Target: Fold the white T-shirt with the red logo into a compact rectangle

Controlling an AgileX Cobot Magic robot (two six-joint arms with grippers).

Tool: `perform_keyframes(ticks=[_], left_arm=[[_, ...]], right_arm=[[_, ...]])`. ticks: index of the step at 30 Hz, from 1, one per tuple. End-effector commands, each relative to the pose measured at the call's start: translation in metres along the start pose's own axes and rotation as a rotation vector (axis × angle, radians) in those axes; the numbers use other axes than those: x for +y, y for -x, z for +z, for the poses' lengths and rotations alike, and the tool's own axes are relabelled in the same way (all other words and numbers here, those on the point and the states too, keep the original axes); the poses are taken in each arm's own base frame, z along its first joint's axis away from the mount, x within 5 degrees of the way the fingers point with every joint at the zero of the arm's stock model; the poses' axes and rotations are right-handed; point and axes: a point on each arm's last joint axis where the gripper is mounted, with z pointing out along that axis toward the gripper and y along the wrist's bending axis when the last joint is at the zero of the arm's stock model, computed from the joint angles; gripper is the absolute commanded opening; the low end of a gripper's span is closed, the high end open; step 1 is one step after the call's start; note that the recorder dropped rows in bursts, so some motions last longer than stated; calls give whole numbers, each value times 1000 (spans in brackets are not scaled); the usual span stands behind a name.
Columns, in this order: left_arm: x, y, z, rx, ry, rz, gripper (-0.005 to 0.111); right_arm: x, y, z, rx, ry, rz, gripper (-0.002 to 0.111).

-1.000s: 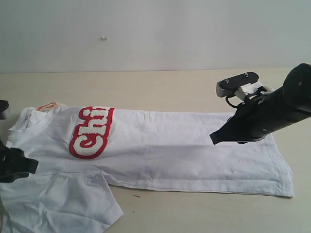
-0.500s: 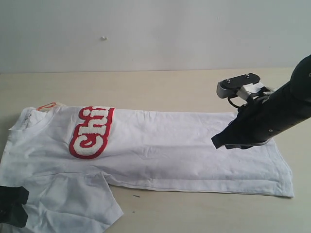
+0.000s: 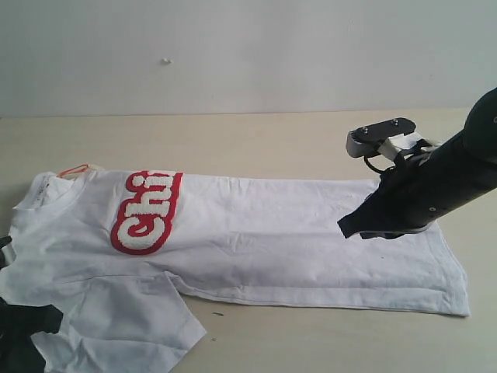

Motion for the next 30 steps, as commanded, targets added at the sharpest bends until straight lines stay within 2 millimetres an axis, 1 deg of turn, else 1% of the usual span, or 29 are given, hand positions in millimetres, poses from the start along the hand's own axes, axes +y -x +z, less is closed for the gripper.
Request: perform_keyframes(ticks=[1, 5, 9, 12, 17, 21, 26, 30], left_arm=[[-4, -3, 1, 27, -49, 31, 0], [-12, -7, 0, 74, -139, 49, 0], [-25, -11, -4, 104, -294, 86, 0], [-37, -10, -8, 90, -429, 104, 0], [-46, -5, -13, 30, -547, 96, 0], [-51, 6, -18, -42, -581, 85, 0], [-59, 30, -30, -170, -615, 57, 0], [-56, 51, -36, -304, -530, 30, 0]], right_arm=[[1, 1, -3, -13, 1, -2, 12], [1, 1, -3, -13, 1, -2, 12], [1, 1, -3, -11, 2, -2, 12], [1, 0, -3, -3, 7, -2, 12], [2, 0, -3, 6, 16, 4, 12], [2, -1, -3, 10, 18, 4, 12], [2, -1, -3, 10, 18, 4, 12], [2, -1, -3, 10, 18, 4, 12]])
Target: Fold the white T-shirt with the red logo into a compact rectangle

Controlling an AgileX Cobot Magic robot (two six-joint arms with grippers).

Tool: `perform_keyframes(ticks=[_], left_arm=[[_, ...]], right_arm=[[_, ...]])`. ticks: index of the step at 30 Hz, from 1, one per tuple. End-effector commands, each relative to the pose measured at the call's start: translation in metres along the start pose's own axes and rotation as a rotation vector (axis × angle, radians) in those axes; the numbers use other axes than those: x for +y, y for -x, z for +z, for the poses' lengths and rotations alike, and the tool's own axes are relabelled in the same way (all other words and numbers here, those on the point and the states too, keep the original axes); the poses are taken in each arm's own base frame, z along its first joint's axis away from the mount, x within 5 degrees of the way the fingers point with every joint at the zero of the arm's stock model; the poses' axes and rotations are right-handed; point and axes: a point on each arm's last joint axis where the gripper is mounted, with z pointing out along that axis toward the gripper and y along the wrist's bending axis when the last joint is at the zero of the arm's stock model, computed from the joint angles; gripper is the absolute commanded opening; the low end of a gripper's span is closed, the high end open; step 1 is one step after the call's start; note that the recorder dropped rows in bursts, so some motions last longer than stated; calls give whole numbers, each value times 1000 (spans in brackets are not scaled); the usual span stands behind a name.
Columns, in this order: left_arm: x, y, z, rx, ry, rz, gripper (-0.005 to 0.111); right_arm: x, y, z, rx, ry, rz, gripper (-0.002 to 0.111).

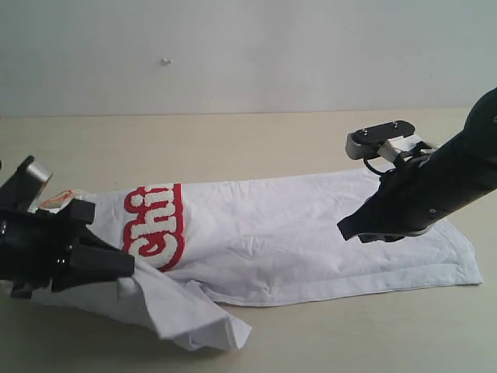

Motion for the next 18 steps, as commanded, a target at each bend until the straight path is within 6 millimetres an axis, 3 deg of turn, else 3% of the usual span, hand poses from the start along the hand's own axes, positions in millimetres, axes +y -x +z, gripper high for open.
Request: perform_keyframes(ticks=[1, 7, 11, 15, 18], left_arm=[[1, 25, -5, -156, 96, 22, 0], [12, 46, -13, -320, 274, 64, 0], [16, 56, -11, -370, 296, 130, 2], [18, 64, -3, -377, 253, 129, 29], [21, 69, 0, -372, 260, 121, 64]], right_arm=[[1, 1, -3, -9, 1, -7, 12], [1, 2, -3, -21, 7, 18, 12], [1, 2, -3, -21, 7, 18, 12], [1, 2, -3, -21, 7, 18, 12], [1, 2, -3, -21, 7, 18, 12]])
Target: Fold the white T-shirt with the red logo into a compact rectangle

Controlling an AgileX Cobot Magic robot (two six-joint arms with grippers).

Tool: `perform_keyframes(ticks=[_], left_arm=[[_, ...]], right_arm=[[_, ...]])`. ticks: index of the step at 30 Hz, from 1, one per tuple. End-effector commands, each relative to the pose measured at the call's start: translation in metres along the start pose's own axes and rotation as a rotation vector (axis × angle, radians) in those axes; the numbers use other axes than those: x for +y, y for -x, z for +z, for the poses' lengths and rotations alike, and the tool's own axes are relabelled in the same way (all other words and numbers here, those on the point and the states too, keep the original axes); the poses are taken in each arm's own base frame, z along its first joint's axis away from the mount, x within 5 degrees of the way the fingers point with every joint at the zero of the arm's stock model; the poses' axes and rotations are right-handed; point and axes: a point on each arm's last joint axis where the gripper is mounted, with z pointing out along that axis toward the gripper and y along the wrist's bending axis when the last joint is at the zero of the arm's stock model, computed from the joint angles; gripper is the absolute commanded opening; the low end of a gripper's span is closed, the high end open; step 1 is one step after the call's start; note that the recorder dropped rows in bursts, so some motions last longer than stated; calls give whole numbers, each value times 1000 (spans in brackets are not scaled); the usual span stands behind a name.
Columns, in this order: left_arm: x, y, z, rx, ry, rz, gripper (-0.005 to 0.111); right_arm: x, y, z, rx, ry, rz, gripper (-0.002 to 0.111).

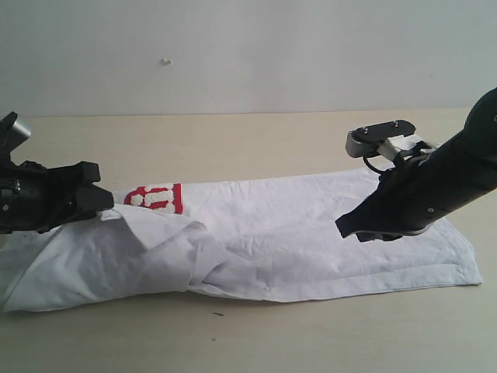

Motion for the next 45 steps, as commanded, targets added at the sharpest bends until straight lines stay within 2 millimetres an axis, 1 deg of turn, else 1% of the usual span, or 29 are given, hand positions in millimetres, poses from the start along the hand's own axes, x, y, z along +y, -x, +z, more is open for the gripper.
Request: perform_keyframes(ticks=[1, 2, 3, 5, 7, 10, 13, 15, 17, 19, 24, 26, 29, 32, 35, 38, 41, 44, 45], left_arm=[[3, 6, 7, -11, -1, -10, 73], [4, 7, 9, -12, 12, -11, 77], [6, 7, 9, -14, 22, -18, 77], [6, 7, 9, -13, 28, -17, 73], [7, 6, 9, -5, 31, 0, 66], [4, 4, 7, 19, 18, 59, 53], [0, 2, 4, 50, -8, 132, 35], [1, 4, -1, 46, 30, 191, 23], [8, 8, -8, 18, 95, 223, 17], [16, 12, -16, -8, 133, 219, 19], [51, 19, -38, -64, 214, 93, 32], [63, 19, -45, -70, 233, 63, 41], [73, 21, -52, -80, 231, 25, 58], [82, 22, -55, -96, 257, -42, 69], [92, 20, -53, -86, 271, -89, 69], [100, 13, -41, -44, 241, -153, 69], [109, 7, -30, 1, 244, -169, 69], [116, 1, -23, 36, 249, -187, 69], [119, 2, -22, 39, 240, -194, 69]], right_arm=[[1, 1, -3, -15, -2, -7, 12], [1, 1, -3, -15, -2, -7, 12], [1, 1, -3, -15, -2, -7, 12], [1, 1, -3, -15, -2, -7, 12], [1, 1, -3, -15, -2, -7, 12], [1, 1, -3, -15, -2, -7, 12], [1, 1, -3, -15, -2, -7, 12], [1, 1, -3, -15, -2, -17, 12], [1, 1, -3, -10, 1, -28, 12], [1, 1, -3, -10, 1, -28, 12], [2, 1, -3, -14, 11, -9, 12], [2, 1, -3, -14, 12, -8, 12], [2, 1, -3, -14, 12, -8, 12], [2, 1, -3, -12, 14, -9, 12], [2, 1, -3, -9, 15, -9, 12], [2, 1, -3, -9, 15, -9, 12], [2, 1, -3, -7, 17, -9, 12], [2, 1, -3, -6, 18, -9, 12], [2, 1, -3, -6, 18, -9, 12]])
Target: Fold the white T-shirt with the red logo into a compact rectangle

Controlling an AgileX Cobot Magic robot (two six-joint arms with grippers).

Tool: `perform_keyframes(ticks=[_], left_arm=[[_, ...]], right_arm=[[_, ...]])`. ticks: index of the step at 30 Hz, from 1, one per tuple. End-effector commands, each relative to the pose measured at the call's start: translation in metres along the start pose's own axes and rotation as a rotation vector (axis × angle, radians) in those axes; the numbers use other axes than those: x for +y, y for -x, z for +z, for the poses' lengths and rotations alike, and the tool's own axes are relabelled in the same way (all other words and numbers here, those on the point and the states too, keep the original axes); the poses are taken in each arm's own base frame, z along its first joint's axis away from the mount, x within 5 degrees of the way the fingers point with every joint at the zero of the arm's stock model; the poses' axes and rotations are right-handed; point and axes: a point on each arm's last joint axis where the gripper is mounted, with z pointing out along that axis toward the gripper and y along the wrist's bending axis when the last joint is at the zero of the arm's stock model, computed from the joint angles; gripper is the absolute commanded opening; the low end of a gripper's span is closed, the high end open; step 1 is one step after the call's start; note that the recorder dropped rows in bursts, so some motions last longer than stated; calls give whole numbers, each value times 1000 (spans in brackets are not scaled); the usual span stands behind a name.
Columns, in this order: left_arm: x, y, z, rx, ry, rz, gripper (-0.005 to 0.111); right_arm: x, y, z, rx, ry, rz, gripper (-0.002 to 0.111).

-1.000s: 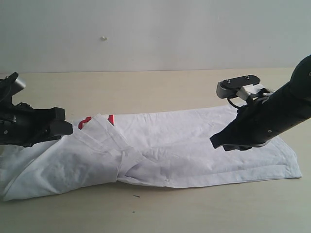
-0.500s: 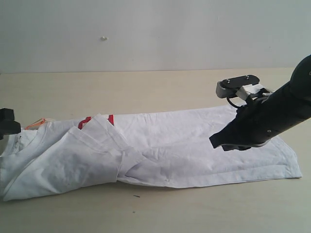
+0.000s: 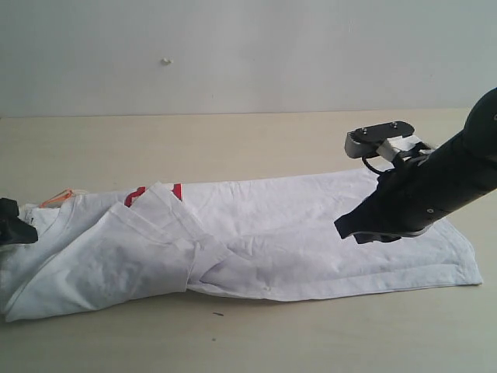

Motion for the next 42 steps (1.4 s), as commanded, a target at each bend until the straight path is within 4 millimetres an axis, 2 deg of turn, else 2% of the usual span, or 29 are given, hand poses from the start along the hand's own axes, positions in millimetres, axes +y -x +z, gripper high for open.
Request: perform_keyframes(ticks=[1, 6, 10, 13, 16, 22, 23, 26, 31, 38, 42], left_arm=[[7, 1, 6, 17, -16, -27, 69], [5, -2, 16, 99, -170, -63, 69], [-1, -10, 30, 210, -367, -8, 69], [-8, -12, 31, 258, -491, 13, 69], [-9, -13, 31, 271, -517, 19, 65], [-8, -13, 31, 273, -505, 30, 3], [-9, -13, 31, 273, -508, 36, 1], [-10, -14, 30, 276, -528, 39, 1], [-7, -1, 22, 287, -532, 71, 1], [16, 25, -6, 196, -426, 22, 1], [25, 33, -20, 132, -386, -7, 1]], right_arm=[[1, 1, -3, -10, 1, -11, 12], [1, 1, -3, -10, 1, -11, 12], [1, 1, -3, -6, 2, -15, 12], [1, 1, -3, -7, 2, -33, 12], [1, 1, -3, -7, 2, -33, 12], [1, 1, -3, -7, 2, -30, 12], [1, 1, -3, -7, 2, -30, 12], [1, 1, -3, -7, 2, -30, 12], [1, 1, -3, -7, 2, -30, 12], [1, 1, -3, -5, 4, -30, 12], [1, 1, -3, -5, 4, -30, 12]])
